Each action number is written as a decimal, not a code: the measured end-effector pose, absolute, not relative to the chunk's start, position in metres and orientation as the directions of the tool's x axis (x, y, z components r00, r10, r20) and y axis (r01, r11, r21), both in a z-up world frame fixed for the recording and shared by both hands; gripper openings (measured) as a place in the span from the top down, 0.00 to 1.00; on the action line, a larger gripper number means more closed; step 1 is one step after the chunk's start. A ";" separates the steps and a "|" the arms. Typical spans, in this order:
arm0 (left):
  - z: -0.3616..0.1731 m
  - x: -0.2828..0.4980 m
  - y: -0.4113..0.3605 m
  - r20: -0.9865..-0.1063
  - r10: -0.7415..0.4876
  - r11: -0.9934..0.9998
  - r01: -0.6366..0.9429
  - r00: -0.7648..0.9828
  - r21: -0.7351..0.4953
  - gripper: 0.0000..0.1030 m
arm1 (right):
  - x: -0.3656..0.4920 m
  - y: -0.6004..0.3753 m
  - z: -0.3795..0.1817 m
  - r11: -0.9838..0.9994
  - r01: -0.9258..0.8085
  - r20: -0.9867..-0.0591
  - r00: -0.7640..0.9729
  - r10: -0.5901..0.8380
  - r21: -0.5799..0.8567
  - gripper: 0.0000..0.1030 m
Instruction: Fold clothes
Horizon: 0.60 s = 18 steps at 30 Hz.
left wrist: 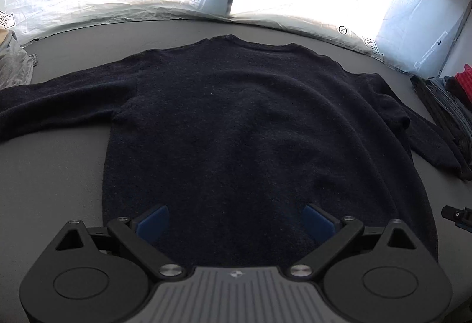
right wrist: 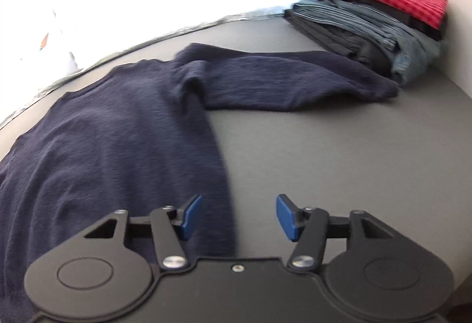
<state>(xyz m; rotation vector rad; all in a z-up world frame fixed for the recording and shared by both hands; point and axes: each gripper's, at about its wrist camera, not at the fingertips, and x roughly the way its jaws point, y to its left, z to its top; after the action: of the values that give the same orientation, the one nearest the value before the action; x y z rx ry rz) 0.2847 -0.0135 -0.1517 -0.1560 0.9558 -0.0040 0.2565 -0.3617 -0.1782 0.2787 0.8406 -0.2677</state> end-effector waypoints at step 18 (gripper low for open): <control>-0.178 0.365 -0.139 -0.868 0.006 0.999 -0.048 0.497 -0.021 0.05 | 0.309 -0.555 -0.197 0.816 0.544 -0.731 0.636 -0.250 0.194 0.43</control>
<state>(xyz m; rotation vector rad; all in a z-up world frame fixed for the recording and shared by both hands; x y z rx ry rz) 0.3652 -0.1393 -0.1775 -0.0438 1.0507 0.0322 0.3089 -0.5552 -0.1968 0.4222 0.7555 -0.4691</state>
